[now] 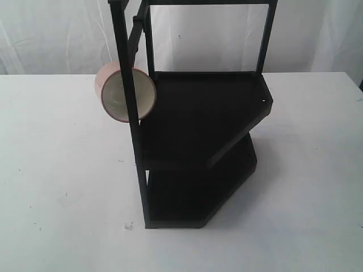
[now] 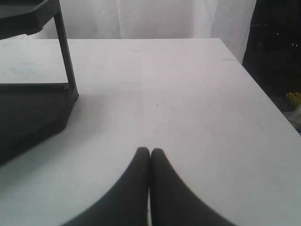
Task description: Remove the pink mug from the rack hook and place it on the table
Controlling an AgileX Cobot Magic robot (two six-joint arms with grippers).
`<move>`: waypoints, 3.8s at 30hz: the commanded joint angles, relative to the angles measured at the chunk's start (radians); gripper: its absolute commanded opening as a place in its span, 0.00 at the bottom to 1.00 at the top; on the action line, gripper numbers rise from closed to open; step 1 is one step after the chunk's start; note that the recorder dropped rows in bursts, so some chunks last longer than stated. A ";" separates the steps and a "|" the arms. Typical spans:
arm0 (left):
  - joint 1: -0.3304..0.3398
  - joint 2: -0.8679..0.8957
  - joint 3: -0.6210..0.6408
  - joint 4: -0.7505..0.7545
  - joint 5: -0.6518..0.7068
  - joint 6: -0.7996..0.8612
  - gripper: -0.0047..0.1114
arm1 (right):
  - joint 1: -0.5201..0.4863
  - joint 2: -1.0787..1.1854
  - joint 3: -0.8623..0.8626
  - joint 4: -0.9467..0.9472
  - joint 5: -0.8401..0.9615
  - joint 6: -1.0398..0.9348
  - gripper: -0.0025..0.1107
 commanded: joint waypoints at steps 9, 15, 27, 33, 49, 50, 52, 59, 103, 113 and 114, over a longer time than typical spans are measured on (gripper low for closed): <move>-0.007 0.103 -0.041 -0.009 0.341 -0.349 0.04 | 0.006 -0.003 0.002 -0.006 -0.004 0.001 0.02; -0.004 0.169 0.003 0.000 0.340 -0.232 0.04 | 0.006 -0.003 0.002 -0.006 -0.004 0.001 0.02; -0.013 0.433 -0.305 -0.225 0.844 -0.032 0.04 | 0.006 -0.003 0.002 -0.006 -0.004 0.001 0.02; -0.013 0.803 -0.394 -0.997 0.973 0.882 0.04 | 0.006 -0.003 0.002 -0.006 -0.004 0.001 0.02; -0.013 1.164 -0.507 -1.126 1.129 1.117 0.04 | 0.006 -0.003 0.002 -0.006 -0.004 0.001 0.02; -0.013 1.154 -0.523 -1.099 1.134 1.093 0.04 | 0.006 -0.003 0.002 -0.006 -0.004 0.001 0.02; -0.013 1.136 -0.559 -1.024 1.156 1.025 0.04 | 0.006 -0.003 0.002 -0.006 -0.004 0.001 0.02; -0.013 1.088 -0.733 -0.589 1.178 0.696 0.04 | 0.006 -0.003 0.002 -0.006 -0.004 0.001 0.02; -0.286 1.073 -0.743 -1.242 1.358 1.501 0.04 | 0.006 -0.003 0.002 -0.006 -0.004 0.001 0.02; -0.286 1.020 -0.753 -1.173 0.952 1.495 0.04 | 0.006 -0.003 0.002 -0.006 -0.004 0.001 0.02; -0.286 1.020 -0.753 -1.173 0.938 1.495 0.04 | 0.006 -0.003 0.002 -0.006 -0.004 0.001 0.02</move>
